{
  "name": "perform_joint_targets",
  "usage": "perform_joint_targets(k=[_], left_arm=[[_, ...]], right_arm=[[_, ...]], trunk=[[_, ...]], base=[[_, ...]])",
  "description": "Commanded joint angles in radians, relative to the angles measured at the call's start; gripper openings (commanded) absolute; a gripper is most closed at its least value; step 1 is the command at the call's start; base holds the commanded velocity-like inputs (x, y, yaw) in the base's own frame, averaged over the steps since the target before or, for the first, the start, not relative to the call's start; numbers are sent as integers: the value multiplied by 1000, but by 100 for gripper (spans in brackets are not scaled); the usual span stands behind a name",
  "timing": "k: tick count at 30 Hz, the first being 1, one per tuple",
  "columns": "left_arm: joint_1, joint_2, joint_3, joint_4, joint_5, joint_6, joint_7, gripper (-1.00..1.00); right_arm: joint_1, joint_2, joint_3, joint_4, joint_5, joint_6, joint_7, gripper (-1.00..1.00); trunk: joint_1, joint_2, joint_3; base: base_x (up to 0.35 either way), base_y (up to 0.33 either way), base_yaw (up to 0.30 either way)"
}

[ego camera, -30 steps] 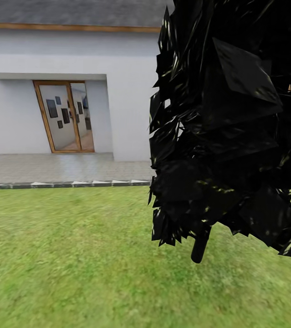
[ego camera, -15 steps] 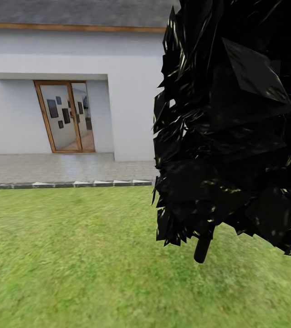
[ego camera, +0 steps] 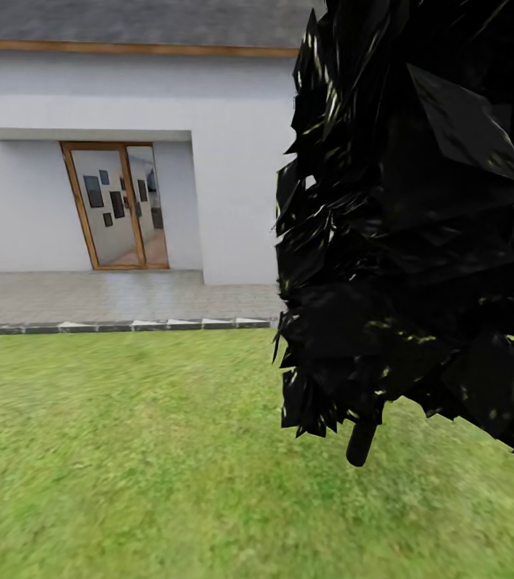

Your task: Take the three Easter eggs out of the wicker basket on the lawn in the garden, then place them on the lawn next to a single tree (choose any tree) so that all three eggs are next to the same tree and none are left in the basket.

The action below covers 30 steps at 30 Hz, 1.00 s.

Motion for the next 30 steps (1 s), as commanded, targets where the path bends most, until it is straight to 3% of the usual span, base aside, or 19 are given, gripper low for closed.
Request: perform_joint_targets(k=[1,30], left_arm=[[0,0,-4,1,-1,-3,0,100],[0,0,-4,1,-1,-3,0,100]], right_arm=[[0,0,-2,0,0,-3,0,100],[0,0,-1,0,0,-3,0,100]], trunk=[[1,0,0],[1,0,0]], base=[[136,176,0],[25,163,0]])
